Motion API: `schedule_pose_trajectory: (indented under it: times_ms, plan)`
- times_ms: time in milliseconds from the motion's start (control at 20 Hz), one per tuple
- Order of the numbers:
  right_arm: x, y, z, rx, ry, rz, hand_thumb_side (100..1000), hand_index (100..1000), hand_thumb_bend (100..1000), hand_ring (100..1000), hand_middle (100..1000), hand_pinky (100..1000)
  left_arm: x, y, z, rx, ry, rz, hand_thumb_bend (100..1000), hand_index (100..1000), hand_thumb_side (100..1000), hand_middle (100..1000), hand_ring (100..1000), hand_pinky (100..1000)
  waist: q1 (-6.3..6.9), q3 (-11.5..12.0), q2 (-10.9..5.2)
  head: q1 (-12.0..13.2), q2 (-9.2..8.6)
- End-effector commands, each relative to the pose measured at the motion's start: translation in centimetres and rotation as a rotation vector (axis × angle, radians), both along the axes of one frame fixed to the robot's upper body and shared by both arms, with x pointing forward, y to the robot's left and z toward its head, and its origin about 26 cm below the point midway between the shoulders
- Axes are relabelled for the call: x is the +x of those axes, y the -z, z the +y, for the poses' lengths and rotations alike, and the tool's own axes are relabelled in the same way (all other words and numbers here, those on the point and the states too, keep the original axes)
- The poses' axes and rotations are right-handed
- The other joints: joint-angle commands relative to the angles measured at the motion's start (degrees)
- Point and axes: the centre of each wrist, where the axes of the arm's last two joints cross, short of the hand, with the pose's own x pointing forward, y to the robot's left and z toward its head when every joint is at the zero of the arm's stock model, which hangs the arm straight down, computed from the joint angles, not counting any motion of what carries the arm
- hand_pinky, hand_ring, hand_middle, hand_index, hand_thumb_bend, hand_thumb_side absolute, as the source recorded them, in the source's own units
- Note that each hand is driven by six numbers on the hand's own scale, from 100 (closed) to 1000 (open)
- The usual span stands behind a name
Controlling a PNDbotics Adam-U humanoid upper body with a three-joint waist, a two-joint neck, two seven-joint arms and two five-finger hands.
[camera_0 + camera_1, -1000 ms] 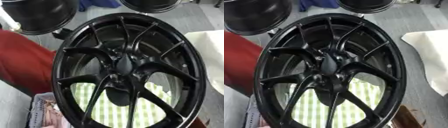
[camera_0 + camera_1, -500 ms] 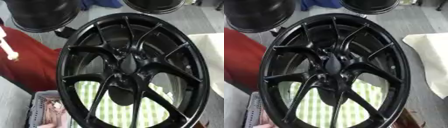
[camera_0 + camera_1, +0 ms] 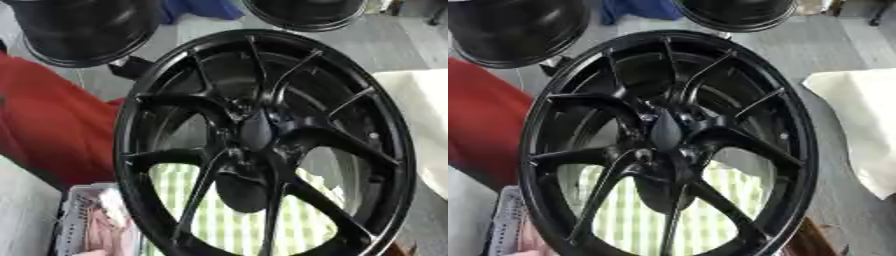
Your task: Pull the pin out of the wheel hub.
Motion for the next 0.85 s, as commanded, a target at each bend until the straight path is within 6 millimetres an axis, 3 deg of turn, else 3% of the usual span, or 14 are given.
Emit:
schedule_pose_trajectory:
  times_ms: [50,100,200,300,450,550,850]
  plan:
    - [-0.1,-0.3,0.0,-0.005,0.011,-0.052,241,625,314,620,412,428,-0.6,-1.3,-0.2,0.005,-0.006,-0.058,235,870,829,781,862,948,-0.04,0.0,-1.34,0.1,-0.5]
    - [-0.1,-0.3,0.0,-0.005,0.011,-0.052,241,625,315,619,411,427,-0.8,-1.6,-0.4,-0.016,-0.001,-0.083,100,841,789,739,828,936,-0.07,0.0,-1.36,0.1,-0.52]
    - [-0.1,-0.3,0.1,-0.006,0.009,-0.053,240,625,316,620,412,427,-1.2,-2.4,-1.2,-0.065,0.041,-0.156,100,784,719,632,750,918,-0.1,0.0,-1.35,0.1,-0.67]
    - [0.0,-0.4,0.1,-0.01,0.006,-0.052,240,625,318,620,412,428,-1.4,-3.0,-1.7,-0.119,0.089,-0.231,100,773,679,584,695,912,-0.13,-0.1,-1.42,0.1,-0.71]
    - [0.1,-0.4,0.3,-0.023,-0.004,-0.049,256,626,357,620,411,429,-1.4,-4.4,-1.9,-0.223,0.156,-0.374,100,773,647,595,687,920,-0.21,-0.2,-1.44,0.1,-0.68]
    - [0.2,-0.5,0.4,-0.034,-0.01,-0.05,240,627,321,621,413,429,-1.5,-5.0,-2.0,-0.299,0.199,-0.466,100,781,649,590,692,922,-0.28,-0.2,-1.35,0.0,-0.78]
    - [0.6,-0.6,1.1,-0.063,-0.022,-0.052,237,631,330,624,416,431,-1.2,-2.7,-1.1,-0.531,0.25,-0.606,100,809,677,623,722,933,-0.71,-0.3,-0.71,-0.6,-1.67]
